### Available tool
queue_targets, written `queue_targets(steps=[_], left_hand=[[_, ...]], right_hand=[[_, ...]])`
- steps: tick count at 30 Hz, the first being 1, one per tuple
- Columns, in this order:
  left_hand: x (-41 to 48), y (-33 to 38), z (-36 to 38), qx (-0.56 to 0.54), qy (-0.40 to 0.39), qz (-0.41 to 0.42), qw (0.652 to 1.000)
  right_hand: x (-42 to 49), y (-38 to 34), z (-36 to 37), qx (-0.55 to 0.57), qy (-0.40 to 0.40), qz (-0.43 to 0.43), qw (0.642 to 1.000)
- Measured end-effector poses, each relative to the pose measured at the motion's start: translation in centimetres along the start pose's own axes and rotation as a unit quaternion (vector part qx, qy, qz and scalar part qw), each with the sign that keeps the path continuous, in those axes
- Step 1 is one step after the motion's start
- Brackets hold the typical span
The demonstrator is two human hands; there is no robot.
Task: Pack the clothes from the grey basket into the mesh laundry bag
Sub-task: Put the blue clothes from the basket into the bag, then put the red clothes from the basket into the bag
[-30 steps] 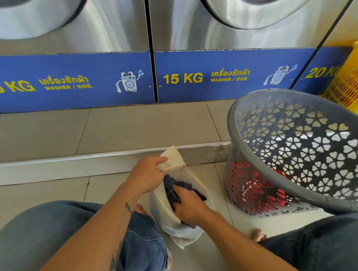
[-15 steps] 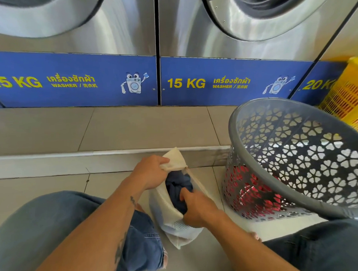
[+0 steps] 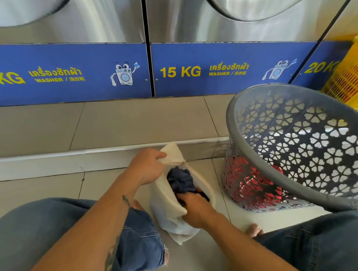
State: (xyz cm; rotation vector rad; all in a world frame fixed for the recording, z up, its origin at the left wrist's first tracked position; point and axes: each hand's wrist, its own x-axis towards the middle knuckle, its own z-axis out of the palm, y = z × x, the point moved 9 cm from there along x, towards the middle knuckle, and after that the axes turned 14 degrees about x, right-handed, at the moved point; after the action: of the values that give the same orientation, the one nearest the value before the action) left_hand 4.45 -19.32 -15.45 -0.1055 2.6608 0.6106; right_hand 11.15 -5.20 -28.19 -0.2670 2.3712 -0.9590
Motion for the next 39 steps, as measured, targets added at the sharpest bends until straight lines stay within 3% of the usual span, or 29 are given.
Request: queue_targets(steps=[6,9,11,13,16,18,20,27,32,35,39], left_hand=[[-0.1,-0.3,-0.3,-0.008,0.014,-0.007,1.0],[-0.3,0.0,-0.4,-0.006,0.01,0.0,1.0],[-0.4,0.2,-0.2,-0.004,0.001,0.007,1.0],[-0.6,0.4,-0.1,0.0,-0.012,0.01,1.0],[-1.0,0.6,0.2,0.006,-0.043,0.021,0.999],[-1.5,0.5,0.6,0.019,-0.064,0.027,0.997],[-2.1,0.3,1.1,0.031,-0.08,0.028,0.996],[-3.3,1.5,3.0,0.075,-0.108,0.058,0.99],[-3.3,1.2,1.8,0.085,-0.054,0.055,0.993],[-3.0,1.5,1.4,0.073,-0.021,0.06,0.995],[-2.6,1.9,1.4,0.052,0.012,0.059,0.997]], right_hand=[[0.2,-0.5,-2.8,0.034,0.004,0.053,0.998],[-0.7,-0.2,-4.8,0.0,0.06,0.082,0.995],[-1.2,-1.3,-6.4,-0.042,0.132,0.065,0.988],[-0.9,-3.3,-6.8,-0.026,0.17,-0.008,0.985],[-0.2,-3.9,-4.1,-0.013,0.089,-0.068,0.994],[-0.5,-1.7,-2.0,-0.024,0.003,-0.009,1.0],[-1.2,0.3,-1.6,-0.022,-0.029,0.034,0.999],[-1.7,-1.1,-4.3,0.053,-0.006,0.046,0.998],[-2.8,-2.7,-9.2,0.128,0.02,0.039,0.991],[-4.2,-4.3,-12.7,0.104,0.009,0.043,0.994],[-8.3,-9.7,-19.3,0.073,0.014,-0.036,0.997]])
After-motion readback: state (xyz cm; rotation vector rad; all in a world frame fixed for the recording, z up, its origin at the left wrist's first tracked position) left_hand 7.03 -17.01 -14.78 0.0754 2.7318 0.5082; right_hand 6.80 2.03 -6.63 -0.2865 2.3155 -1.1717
